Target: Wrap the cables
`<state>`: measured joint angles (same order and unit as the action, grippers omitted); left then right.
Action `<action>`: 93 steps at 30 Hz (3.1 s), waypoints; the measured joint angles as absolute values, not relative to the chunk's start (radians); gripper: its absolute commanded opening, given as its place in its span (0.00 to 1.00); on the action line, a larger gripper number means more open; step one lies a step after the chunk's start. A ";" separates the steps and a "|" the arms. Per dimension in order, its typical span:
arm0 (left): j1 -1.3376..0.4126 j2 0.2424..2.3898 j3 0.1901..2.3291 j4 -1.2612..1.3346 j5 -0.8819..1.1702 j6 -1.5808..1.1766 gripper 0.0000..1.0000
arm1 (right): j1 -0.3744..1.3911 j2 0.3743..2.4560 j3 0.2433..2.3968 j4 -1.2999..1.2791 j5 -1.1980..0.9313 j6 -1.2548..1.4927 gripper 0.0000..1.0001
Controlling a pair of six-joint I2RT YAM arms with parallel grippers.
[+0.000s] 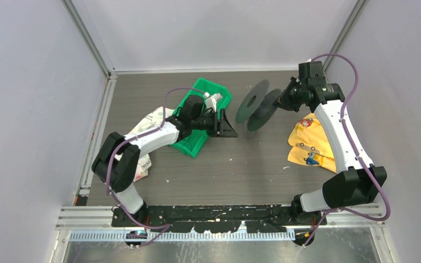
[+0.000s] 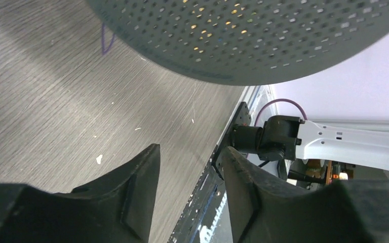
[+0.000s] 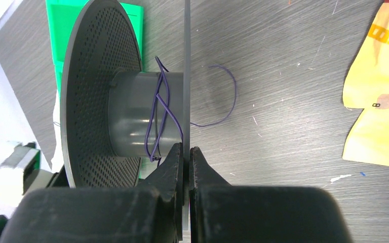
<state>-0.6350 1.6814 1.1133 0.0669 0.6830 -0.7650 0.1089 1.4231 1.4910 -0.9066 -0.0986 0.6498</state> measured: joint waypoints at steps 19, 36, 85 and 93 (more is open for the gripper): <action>-0.711 1.871 0.970 0.538 0.554 -0.810 0.58 | 0.109 1.416 1.522 -0.913 -0.123 0.651 0.01; -0.759 1.994 0.970 0.712 0.270 -0.830 0.58 | 0.109 1.415 1.522 -0.913 -0.127 0.651 0.01; -0.777 2.135 1.044 0.920 0.060 -0.831 0.00 | 0.084 1.378 1.537 -0.952 -0.171 0.650 0.01; -0.710 2.073 0.970 0.907 0.087 -0.830 0.00 | 0.081 1.357 1.537 -1.004 -0.236 0.546 0.01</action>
